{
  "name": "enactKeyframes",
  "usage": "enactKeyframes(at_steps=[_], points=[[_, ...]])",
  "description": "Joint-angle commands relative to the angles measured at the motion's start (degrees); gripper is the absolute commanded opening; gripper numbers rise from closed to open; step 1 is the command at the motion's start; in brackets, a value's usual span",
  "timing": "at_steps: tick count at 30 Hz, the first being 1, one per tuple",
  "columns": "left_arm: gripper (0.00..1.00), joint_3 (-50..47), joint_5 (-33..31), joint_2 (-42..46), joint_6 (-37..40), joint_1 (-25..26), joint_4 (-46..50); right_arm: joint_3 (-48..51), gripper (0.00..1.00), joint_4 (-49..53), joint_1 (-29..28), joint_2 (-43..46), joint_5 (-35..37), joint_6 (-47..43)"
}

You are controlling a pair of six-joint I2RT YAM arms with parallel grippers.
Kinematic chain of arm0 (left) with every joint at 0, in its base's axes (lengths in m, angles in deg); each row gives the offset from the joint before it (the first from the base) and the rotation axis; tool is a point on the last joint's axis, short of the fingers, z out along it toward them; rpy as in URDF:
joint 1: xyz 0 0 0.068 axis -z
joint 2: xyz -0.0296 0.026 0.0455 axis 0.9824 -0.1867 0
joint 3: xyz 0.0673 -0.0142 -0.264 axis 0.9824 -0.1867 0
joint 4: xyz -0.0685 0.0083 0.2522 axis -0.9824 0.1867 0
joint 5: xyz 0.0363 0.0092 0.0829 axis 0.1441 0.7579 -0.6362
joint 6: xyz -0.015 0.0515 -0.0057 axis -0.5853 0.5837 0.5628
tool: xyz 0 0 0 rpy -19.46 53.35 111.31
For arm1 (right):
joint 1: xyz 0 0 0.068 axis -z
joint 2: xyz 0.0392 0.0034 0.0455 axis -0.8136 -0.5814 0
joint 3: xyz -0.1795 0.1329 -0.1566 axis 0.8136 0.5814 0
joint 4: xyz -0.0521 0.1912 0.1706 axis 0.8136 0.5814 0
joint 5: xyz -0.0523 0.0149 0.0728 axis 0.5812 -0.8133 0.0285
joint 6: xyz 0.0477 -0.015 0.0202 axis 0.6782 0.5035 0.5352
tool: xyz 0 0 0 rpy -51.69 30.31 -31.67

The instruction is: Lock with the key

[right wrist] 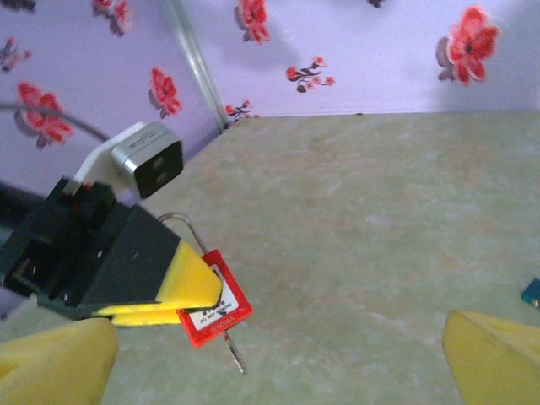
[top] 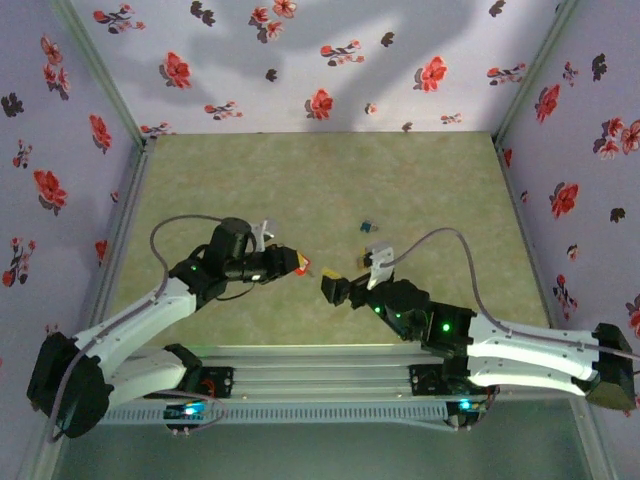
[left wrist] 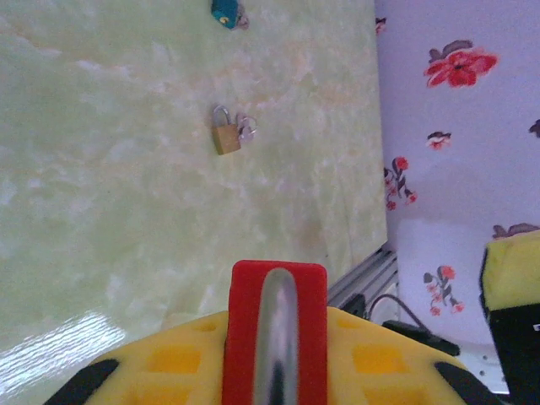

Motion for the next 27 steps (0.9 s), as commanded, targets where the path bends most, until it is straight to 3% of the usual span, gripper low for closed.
enactKeyframes(at_steps=[1, 17, 27], points=[[0.00, -2.18, 0.23, 0.11, -5.92, -0.45, -10.48, -0.21, 0.99, 2.47, 1.28, 0.51, 2.87, 12.14], [0.00, -8.17, -4.04, -5.07, -16.68, -0.20, -32.57, -2.51, 0.99, 5.46, 3.32, -2.51, 5.34, 42.25], [0.00, -10.80, -6.27, -10.23, -21.48, 0.78, -44.36, -5.88, 0.95, 6.14, 3.43, -9.46, 6.28, 54.27]])
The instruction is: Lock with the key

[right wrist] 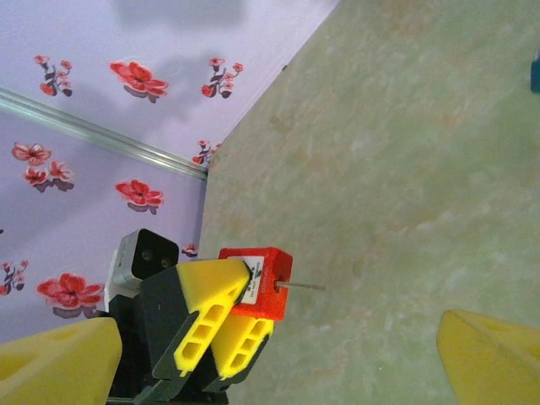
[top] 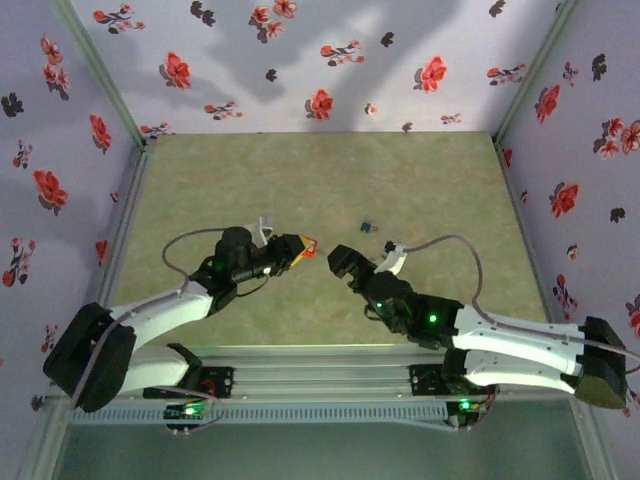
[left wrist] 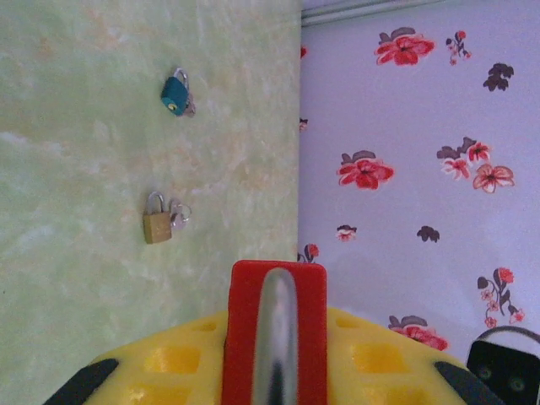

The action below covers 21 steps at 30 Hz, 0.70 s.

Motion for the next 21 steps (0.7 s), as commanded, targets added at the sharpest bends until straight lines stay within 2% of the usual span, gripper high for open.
enactKeyframes(at_steps=[1, 6, 15, 21], points=[[0.00, -0.91, -1.59, -1.21, -2.50, 0.76, -8.97, -2.61, 0.94, 1.00, 0.42, -2.13, 2.95, 7.54], [0.00, -1.16, -1.93, -3.49, -4.01, 1.45, -12.92, -4.14, 0.90, 0.78, 0.37, -5.76, 3.37, 10.54], [0.00, -2.26, -3.16, -7.53, -6.91, 2.56, -20.20, -3.85, 0.72, 0.76, 0.44, -8.58, 4.70, 17.96], [0.00, -2.34, -3.63, -8.73, -7.44, 3.01, -21.99, -3.47, 0.64, 0.54, 0.60, -9.17, 5.50, 20.11]])
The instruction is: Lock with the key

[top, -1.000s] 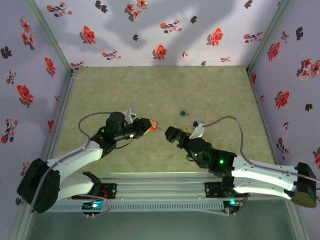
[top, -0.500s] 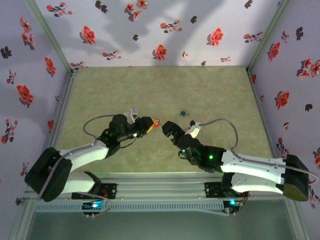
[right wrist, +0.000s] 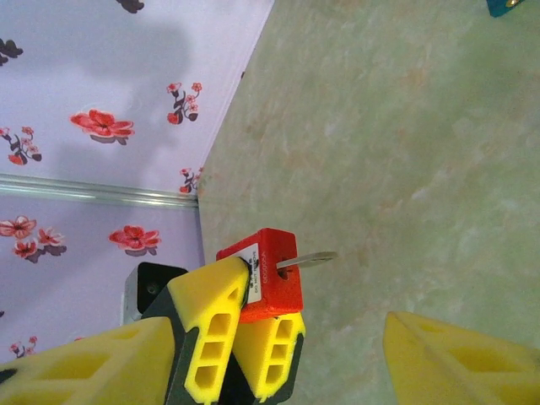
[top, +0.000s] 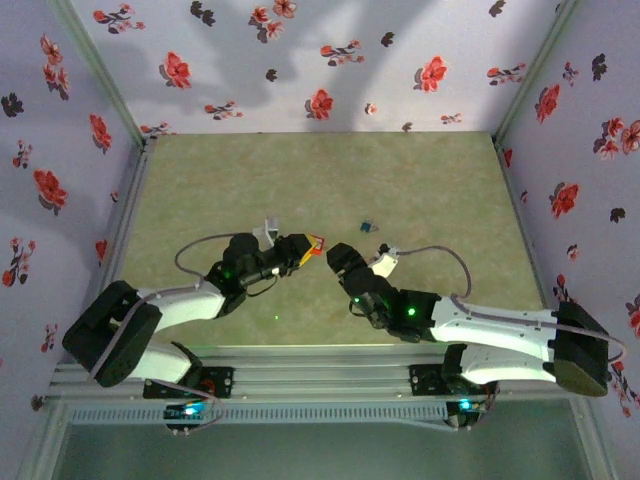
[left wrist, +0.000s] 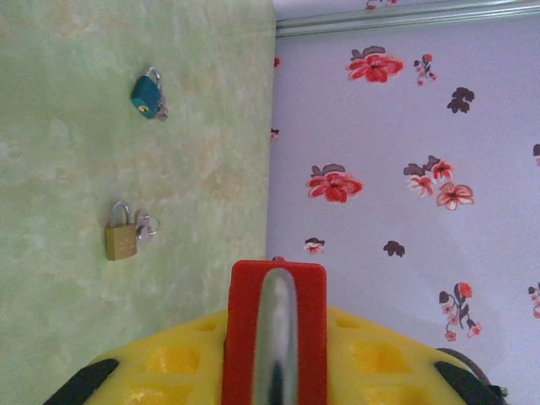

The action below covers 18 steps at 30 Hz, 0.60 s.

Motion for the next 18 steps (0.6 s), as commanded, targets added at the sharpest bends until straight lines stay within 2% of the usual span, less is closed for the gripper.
enactKeyframes(at_steps=[1, 3, 18], points=[[0.00, -0.11, -1.26, -0.58, -0.97, 0.62, -5.64, -0.65, 0.62, 0.54, 0.45, -0.69, 3.25, 3.61], [0.00, -0.15, -1.40, -0.82, -1.01, 0.88, -6.16, -0.42, 0.59, -0.02, 0.65, -1.02, 3.23, 4.41], [0.00, -0.68, -1.43, -4.92, -3.60, 1.75, -12.07, -1.48, 0.55, -2.08, 2.99, -4.24, 1.46, 5.75]])
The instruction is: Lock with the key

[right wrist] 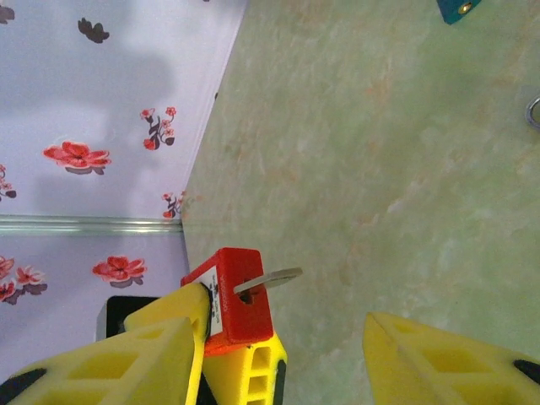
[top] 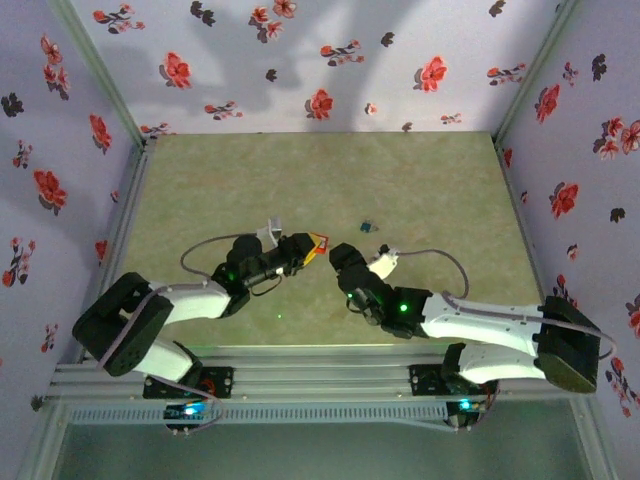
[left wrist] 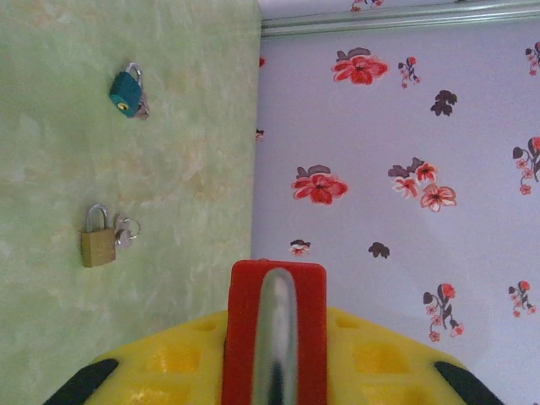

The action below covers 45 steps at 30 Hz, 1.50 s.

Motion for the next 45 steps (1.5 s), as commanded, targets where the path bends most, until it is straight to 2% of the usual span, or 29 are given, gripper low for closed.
enactKeyframes(at_steps=[1, 22, 45], points=[[0.00, -0.65, -0.57, -1.01, -1.22, 0.60, -5.76, -1.29, 0.55, -1.35, 0.91, -0.22, 1.11, 1.43], [0.00, -1.17, -0.46, -2.17, -2.23, 1.24, -8.03, -2.22, 0.47, -7.07, 4.47, -5.17, -3.99, 0.84], [0.00, -1.61, -0.28, -2.59, -3.12, 1.42, -9.49, -1.56, 0.38, -9.16, 6.47, -6.83, -5.01, 1.21]])
